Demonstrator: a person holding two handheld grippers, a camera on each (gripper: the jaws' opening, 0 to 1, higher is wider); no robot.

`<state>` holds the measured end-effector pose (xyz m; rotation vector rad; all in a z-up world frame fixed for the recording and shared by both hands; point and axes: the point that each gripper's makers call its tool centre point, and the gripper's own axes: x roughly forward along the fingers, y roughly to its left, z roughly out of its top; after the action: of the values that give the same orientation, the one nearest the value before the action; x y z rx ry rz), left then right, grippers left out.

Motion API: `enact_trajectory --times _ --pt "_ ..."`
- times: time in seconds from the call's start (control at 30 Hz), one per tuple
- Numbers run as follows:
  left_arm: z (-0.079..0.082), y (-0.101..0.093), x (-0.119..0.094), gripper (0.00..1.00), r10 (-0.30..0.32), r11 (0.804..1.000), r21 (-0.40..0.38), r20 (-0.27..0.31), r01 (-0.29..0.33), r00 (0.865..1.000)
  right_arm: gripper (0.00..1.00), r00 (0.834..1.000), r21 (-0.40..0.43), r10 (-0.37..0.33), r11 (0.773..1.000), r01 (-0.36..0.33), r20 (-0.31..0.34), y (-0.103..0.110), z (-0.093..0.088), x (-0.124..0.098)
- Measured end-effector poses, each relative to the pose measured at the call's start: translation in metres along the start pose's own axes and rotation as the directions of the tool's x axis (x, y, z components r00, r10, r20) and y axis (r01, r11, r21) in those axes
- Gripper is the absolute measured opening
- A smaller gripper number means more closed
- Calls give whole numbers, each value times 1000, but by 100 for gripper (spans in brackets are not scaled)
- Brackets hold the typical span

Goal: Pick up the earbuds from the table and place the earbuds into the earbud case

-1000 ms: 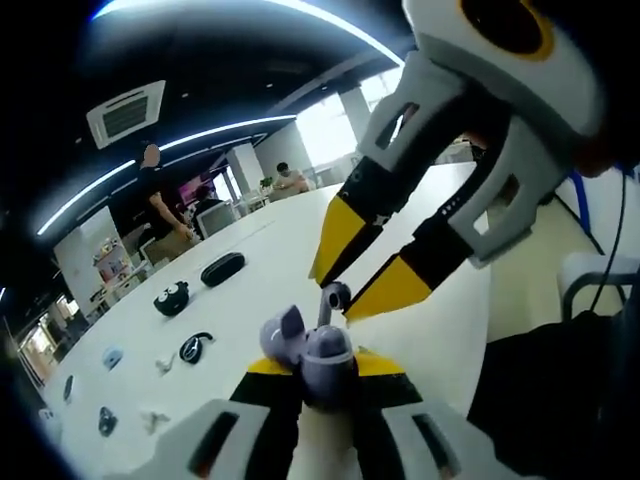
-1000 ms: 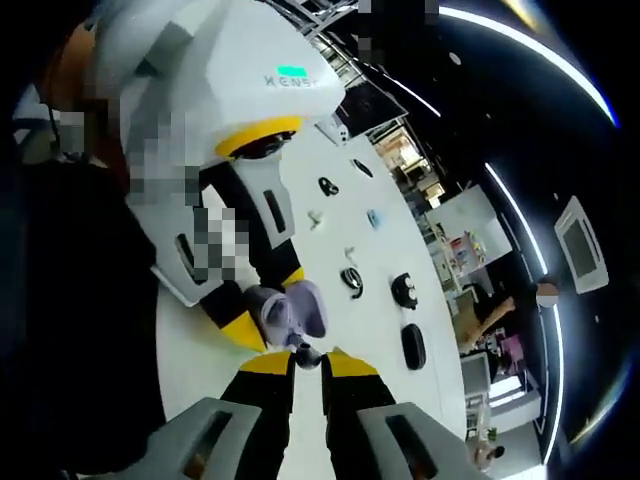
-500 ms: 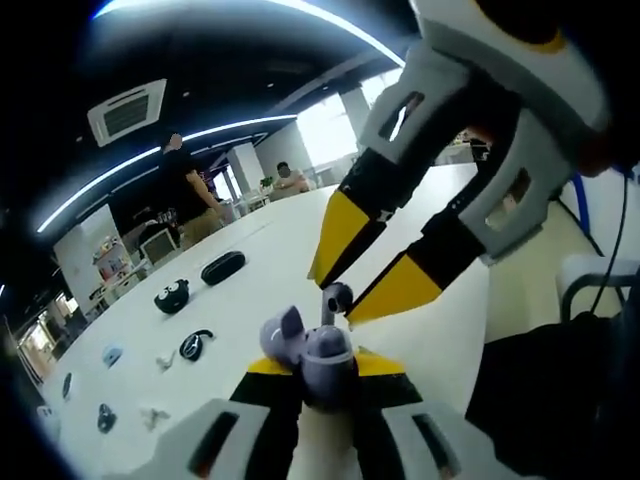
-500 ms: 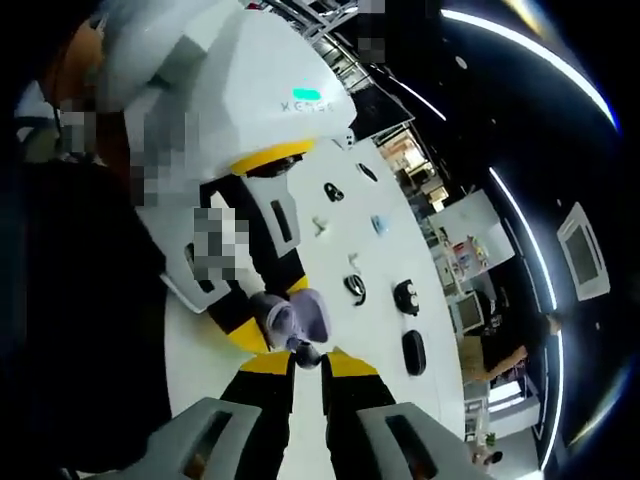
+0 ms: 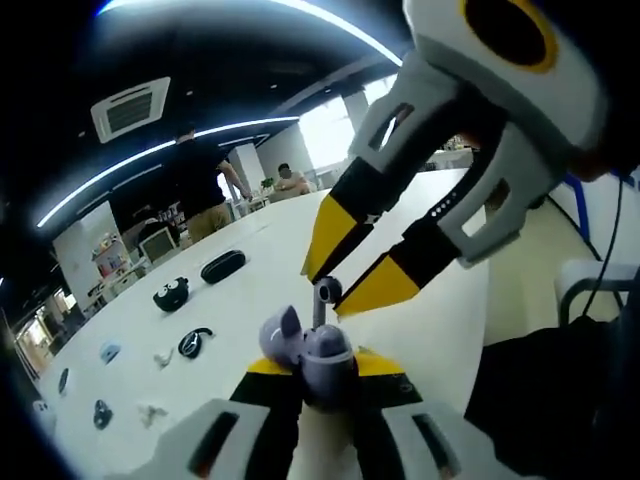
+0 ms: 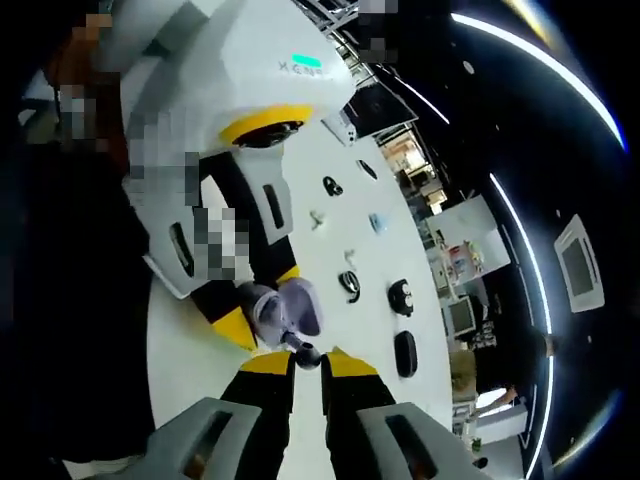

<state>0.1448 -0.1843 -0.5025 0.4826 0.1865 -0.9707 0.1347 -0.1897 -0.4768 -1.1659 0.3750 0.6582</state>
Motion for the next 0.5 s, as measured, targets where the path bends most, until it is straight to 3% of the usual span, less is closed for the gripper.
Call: enact_trajectory --times 0.5 --pt "0 1 0 20 -9 1000 -10 14 9 1000 10 997 32 64 997 -65 30 8 7 2"
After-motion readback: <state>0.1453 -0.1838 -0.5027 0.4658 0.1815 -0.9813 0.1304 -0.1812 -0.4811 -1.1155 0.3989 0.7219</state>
